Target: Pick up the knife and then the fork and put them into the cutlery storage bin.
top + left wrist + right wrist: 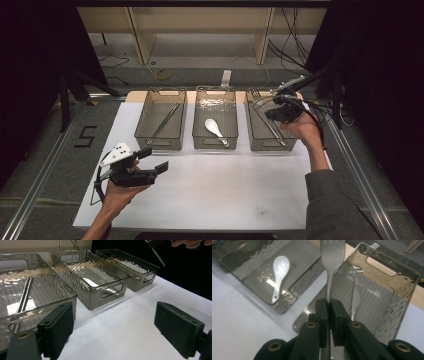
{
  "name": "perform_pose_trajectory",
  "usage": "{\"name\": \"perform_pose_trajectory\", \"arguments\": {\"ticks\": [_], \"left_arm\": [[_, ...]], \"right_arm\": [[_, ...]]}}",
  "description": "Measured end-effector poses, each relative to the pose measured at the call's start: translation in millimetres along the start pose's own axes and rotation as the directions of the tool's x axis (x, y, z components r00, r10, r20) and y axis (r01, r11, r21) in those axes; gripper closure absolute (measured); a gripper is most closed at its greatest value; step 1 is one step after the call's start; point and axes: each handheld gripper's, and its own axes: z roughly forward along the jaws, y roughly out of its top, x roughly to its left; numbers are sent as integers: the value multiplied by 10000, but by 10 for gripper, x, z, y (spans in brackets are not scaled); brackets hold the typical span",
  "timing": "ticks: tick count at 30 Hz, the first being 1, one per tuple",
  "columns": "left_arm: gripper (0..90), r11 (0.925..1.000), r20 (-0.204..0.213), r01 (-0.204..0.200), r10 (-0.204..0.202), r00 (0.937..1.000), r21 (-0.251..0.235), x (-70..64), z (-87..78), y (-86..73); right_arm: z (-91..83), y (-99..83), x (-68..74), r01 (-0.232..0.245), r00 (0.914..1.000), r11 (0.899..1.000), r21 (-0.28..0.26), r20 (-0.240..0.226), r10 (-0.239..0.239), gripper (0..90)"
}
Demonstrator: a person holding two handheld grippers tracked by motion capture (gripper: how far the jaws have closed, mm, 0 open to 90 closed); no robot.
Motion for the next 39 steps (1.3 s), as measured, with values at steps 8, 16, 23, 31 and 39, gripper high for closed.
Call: {"name": "perform_pose_trajectory", "arguments": {"ticks": [8,16,23,31,39], "left_arm": [[154,10000,11,14,-14,10000,-6,0,0,0],[154,10000,9,8,-8,10000,3,-2,1,-1],[154,10000,28,22,-22,10000,-10,-5,1,-1],[154,10000,31,16,-16,10000,0,-9,3,-3],[154,10000,28,22,-22,10000,8,-8,5,-3]], "right_arm": [[169,65,-123,-563,9980,9984,-2,289,563,858],[304,73,-206,-1005,9918,9949,104,802,994,858],[395,36,-269,-1113,9855,9936,173,1309,1081,858],[498,-113,-341,-1318,9802,9900,507,1556,1226,858],[556,-246,-395,-1364,9773,9889,583,1712,1247,858]]}}
